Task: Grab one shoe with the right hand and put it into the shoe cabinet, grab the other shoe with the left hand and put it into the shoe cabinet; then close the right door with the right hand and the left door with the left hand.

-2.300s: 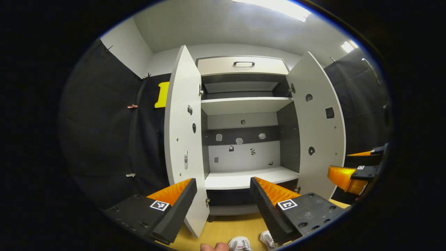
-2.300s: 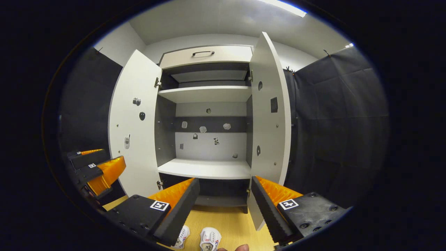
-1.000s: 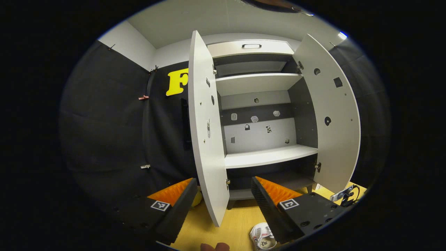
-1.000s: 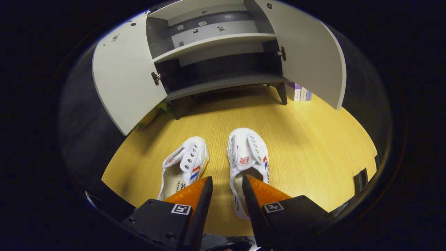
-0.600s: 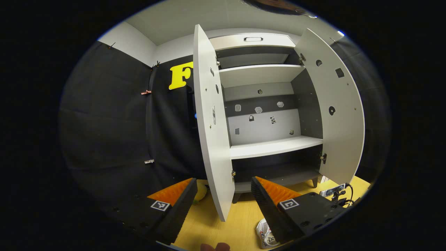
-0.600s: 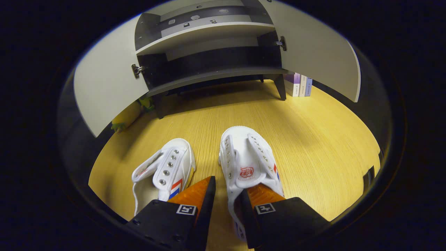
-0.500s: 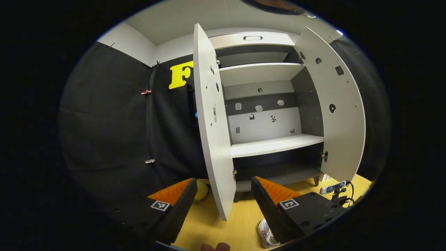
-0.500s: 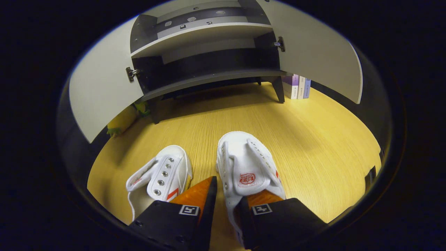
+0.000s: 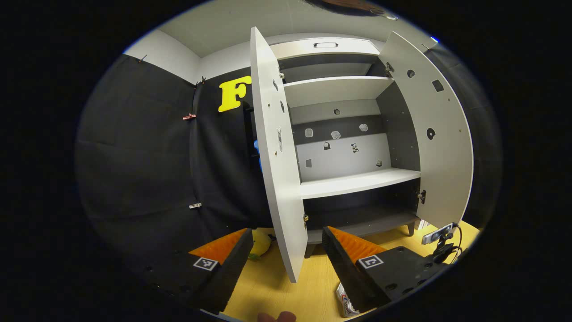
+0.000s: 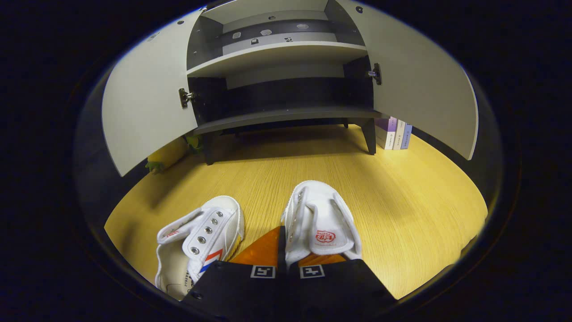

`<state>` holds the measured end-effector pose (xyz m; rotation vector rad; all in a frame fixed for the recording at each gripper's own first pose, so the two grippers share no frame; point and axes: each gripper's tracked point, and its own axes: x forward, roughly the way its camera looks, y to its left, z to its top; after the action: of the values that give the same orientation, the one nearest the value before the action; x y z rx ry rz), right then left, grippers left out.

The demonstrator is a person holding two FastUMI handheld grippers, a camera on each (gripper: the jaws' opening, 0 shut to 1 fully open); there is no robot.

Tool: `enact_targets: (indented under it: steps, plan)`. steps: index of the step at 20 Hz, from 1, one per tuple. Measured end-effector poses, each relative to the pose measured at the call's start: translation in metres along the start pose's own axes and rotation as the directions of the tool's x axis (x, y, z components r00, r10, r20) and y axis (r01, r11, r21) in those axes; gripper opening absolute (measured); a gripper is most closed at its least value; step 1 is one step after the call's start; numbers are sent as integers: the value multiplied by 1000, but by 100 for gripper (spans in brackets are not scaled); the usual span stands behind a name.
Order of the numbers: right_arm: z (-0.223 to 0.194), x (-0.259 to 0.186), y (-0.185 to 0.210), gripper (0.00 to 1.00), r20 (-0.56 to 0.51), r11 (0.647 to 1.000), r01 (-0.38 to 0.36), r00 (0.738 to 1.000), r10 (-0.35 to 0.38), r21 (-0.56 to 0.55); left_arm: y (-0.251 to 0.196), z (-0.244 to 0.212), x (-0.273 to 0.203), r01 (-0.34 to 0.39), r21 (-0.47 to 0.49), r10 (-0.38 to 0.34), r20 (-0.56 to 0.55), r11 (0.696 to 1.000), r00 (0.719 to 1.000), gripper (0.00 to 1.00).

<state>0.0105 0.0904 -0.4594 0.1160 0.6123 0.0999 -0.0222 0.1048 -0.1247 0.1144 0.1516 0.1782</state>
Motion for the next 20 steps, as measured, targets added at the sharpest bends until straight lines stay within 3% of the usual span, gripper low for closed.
enact_targets:
  steps: [4,8,15,20]
  plan:
    - [32,-30,-5,5,26,1000,-21,999,22,-16,-4,4,0,5,-15,-5,-1,1000,1000,98]
    - [89,-65,-2,5,58,998,-51,997,53,-37,-8,12,-1,14,-30,-14,5,999,1000,98]
    - [231,-118,20,5,178,990,-79,979,99,-115,-22,12,0,47,-79,-48,-19,996,999,98]
    - [321,-115,33,5,225,987,-97,966,125,-130,-31,19,3,76,-85,-76,-3,993,997,98]
